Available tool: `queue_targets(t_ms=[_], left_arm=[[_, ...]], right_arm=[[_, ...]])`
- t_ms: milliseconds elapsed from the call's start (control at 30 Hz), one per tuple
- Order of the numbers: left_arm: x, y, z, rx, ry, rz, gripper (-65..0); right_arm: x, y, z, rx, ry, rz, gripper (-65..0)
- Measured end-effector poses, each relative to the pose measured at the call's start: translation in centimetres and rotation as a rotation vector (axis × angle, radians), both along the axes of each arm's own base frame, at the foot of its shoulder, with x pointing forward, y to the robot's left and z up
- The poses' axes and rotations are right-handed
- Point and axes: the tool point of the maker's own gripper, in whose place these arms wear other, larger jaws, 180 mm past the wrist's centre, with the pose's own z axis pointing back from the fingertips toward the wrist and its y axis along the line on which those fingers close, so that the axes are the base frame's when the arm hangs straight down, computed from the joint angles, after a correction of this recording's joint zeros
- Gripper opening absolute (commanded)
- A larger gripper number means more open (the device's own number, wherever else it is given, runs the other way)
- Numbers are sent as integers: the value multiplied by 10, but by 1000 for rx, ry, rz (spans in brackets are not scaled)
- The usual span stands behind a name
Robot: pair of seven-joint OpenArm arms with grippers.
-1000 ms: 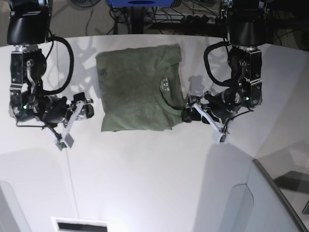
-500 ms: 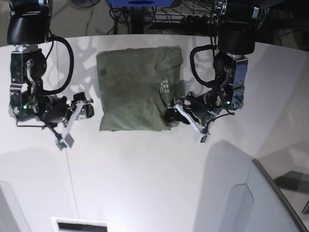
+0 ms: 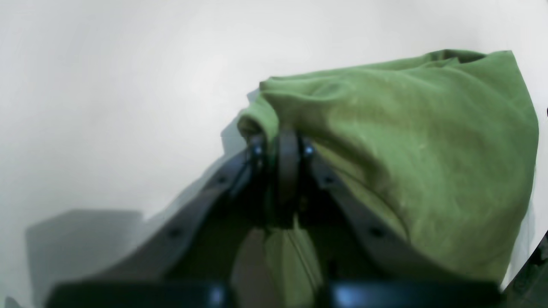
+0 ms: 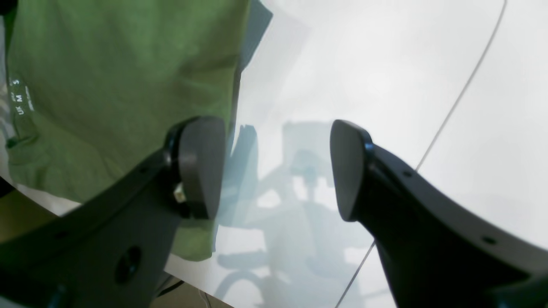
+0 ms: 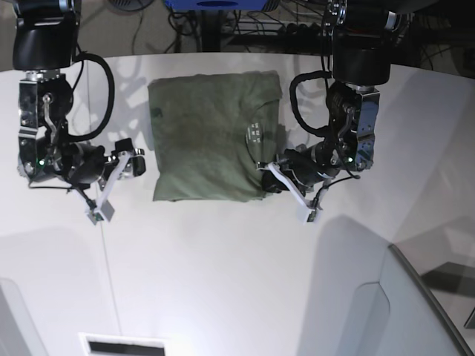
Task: Layout the t-shirt on the table in an organized manner, then fold the t-shirt properly
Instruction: 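Grasp the shirt edge with the left gripper and fold it inward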
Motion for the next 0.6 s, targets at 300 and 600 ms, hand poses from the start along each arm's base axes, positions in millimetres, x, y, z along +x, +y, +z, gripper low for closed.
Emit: queue_targets(t_ms=[300,600], left_arm=[[23,3,26,18,-73,35,-650],[32,4,29,15,-76,51,-650]], right_arm=[[0,0,0,0,0,0,-281],[0,0,0,-1,0,1,-281]])
